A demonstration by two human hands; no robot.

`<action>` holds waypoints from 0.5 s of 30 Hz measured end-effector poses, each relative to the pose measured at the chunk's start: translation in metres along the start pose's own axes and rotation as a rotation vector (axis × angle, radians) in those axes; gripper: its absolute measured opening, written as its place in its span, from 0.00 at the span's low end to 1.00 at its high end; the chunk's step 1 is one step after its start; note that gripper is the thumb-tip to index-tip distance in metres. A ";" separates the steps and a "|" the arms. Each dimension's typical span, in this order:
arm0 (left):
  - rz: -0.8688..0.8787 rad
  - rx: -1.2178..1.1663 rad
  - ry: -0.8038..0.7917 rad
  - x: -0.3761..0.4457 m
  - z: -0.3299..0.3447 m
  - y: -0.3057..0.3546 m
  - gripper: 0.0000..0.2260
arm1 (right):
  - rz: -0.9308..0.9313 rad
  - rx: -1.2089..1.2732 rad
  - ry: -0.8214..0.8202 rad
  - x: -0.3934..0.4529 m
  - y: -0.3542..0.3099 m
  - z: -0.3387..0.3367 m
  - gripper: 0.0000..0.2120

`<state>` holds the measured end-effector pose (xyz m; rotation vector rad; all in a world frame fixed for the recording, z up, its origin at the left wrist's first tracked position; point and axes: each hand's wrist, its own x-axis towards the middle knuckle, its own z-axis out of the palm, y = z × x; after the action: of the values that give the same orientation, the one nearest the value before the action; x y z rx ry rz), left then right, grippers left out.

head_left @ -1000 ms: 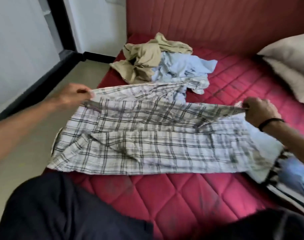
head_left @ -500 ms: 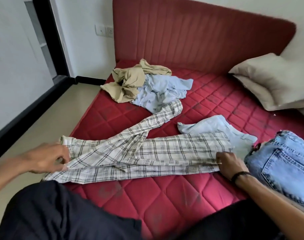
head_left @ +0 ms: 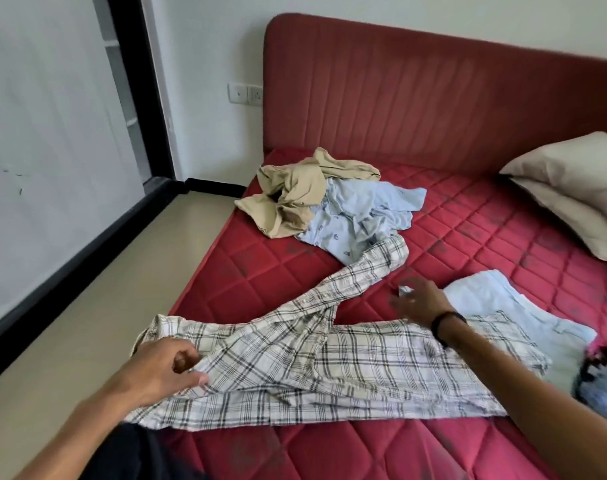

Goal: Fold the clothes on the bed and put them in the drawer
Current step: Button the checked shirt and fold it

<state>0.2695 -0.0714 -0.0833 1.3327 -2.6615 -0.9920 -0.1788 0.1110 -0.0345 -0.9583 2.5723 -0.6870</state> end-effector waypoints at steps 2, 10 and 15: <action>-0.020 -0.110 0.045 0.001 0.013 -0.007 0.16 | 0.143 0.221 0.013 0.052 -0.016 0.020 0.32; -0.040 -0.259 0.086 -0.016 0.008 -0.019 0.17 | 0.491 0.861 -0.066 0.146 -0.023 0.072 0.08; 0.055 -0.174 -0.029 -0.005 0.011 -0.005 0.21 | 0.485 0.820 0.047 0.158 -0.013 0.042 0.04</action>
<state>0.2734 -0.0640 -0.0929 1.2135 -2.5470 -1.2132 -0.2686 -0.0180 -0.0813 -0.0545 2.0770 -1.4267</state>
